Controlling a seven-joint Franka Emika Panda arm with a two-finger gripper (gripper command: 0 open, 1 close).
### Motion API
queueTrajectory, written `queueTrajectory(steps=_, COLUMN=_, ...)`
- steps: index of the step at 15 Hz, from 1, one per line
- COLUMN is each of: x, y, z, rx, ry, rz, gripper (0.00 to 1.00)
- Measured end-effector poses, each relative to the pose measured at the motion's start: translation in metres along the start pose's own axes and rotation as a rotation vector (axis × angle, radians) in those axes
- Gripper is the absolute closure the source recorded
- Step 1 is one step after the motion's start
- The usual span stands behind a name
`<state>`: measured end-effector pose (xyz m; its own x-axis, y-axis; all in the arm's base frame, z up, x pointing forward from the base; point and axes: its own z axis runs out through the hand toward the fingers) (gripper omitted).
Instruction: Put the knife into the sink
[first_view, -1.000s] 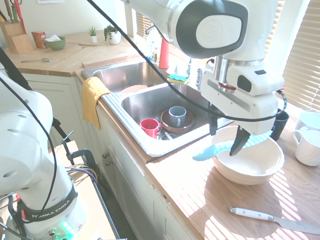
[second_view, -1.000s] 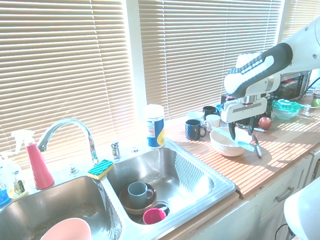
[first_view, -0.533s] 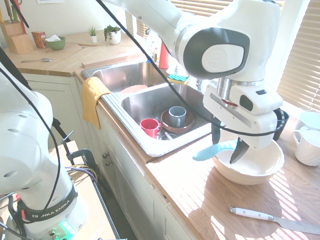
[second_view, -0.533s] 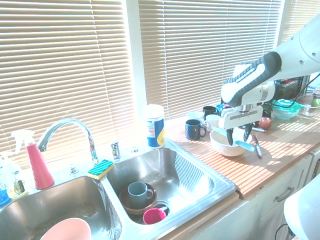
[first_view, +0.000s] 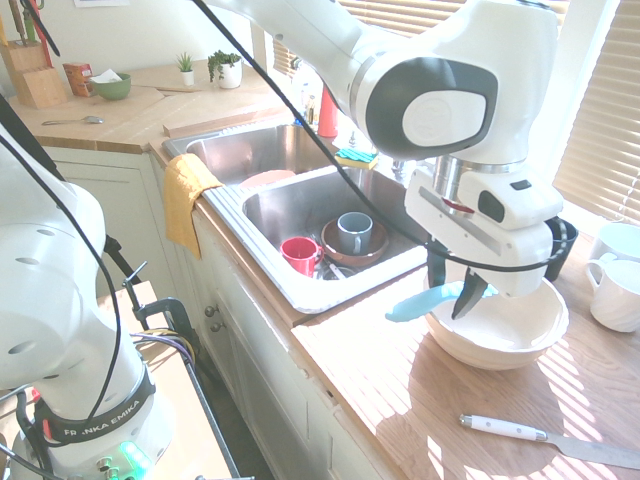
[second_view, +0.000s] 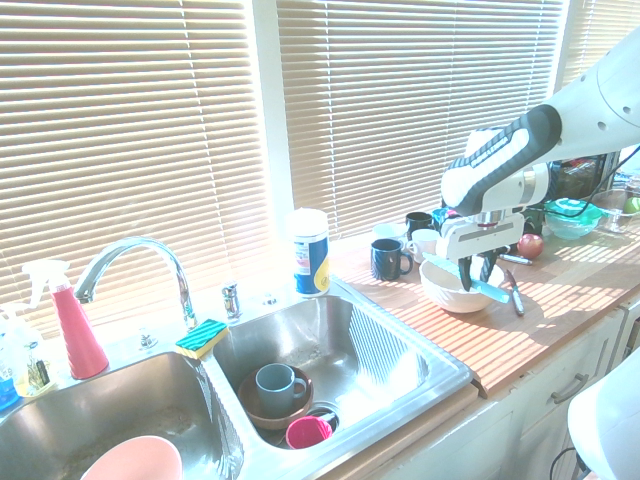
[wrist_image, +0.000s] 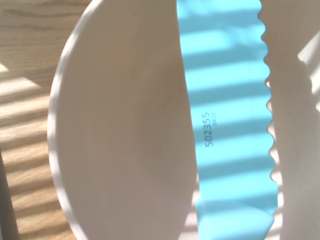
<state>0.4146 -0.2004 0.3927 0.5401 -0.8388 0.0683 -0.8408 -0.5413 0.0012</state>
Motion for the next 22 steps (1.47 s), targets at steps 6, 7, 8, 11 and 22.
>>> queueTrajectory(steps=6, x=-0.001, y=0.0, z=0.002, rx=0.008, ry=0.003, rz=0.003, gripper=1.0)
queueTrajectory(steps=7, x=-0.001, y=0.0, z=0.002, rx=0.009, ry=0.003, rz=0.002, gripper=1.0)
queueTrajectory(steps=8, x=-0.001, y=-0.001, z=0.001, rx=0.011, ry=0.004, rz=0.0, gripper=1.0)
queueTrajectory(steps=11, x=-0.007, y=-0.006, z=-0.018, rx=0.033, ry=0.025, rz=-0.02, gripper=1.0)
queueTrajectory(steps=22, x=-0.197, y=-0.141, z=-0.058, rx=0.143, ry=0.093, rz=-0.367, gripper=1.0)
